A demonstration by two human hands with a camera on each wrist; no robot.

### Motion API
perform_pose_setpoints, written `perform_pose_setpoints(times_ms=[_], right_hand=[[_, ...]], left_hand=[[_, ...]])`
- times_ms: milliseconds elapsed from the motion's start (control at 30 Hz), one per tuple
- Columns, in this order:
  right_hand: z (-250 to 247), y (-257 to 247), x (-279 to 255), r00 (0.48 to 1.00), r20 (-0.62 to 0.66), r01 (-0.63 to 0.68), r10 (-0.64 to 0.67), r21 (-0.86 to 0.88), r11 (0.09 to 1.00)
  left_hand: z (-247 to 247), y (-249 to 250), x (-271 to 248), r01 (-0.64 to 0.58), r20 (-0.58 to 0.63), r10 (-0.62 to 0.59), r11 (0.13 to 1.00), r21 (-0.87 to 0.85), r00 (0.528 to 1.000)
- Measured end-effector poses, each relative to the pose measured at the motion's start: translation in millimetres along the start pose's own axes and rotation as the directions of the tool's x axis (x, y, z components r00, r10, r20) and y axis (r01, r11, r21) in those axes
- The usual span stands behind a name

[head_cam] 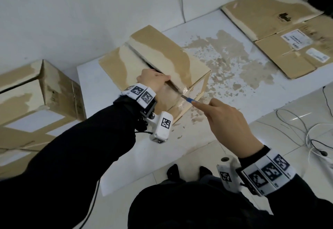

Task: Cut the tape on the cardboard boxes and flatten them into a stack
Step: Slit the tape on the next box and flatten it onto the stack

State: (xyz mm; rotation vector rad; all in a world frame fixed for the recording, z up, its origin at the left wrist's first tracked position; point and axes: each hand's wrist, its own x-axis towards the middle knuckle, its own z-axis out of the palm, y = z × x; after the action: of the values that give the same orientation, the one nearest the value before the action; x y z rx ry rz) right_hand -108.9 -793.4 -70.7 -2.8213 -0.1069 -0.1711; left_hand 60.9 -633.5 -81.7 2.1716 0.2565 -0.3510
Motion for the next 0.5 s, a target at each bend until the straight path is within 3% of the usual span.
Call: perform_pose_setpoints(times_ms=[200, 333, 500], right_hand=[[-0.2, 9.2, 8.0, 0.999, 0.048, 0.013, -0.012, -0.002, 1.0], [4.6, 3.7, 20.0, 1.0, -0.005, -0.004, 0.004, -0.075, 0.997], [-5.7, 4.8, 31.1, 0.994, 0.093, -0.047, 0.059, -0.127, 0.991]], left_hand=[[3.9, 2.0, -1.1, 0.036, 0.0, -0.036, 0.999, 0.017, 0.999], [5.1, 4.8, -2.1, 0.02, -0.004, -0.02, 0.998, 0.058, 1.0], [7.9, 4.9, 1.1, -0.011, -0.041, 0.012, 0.999, 0.044, 0.999]])
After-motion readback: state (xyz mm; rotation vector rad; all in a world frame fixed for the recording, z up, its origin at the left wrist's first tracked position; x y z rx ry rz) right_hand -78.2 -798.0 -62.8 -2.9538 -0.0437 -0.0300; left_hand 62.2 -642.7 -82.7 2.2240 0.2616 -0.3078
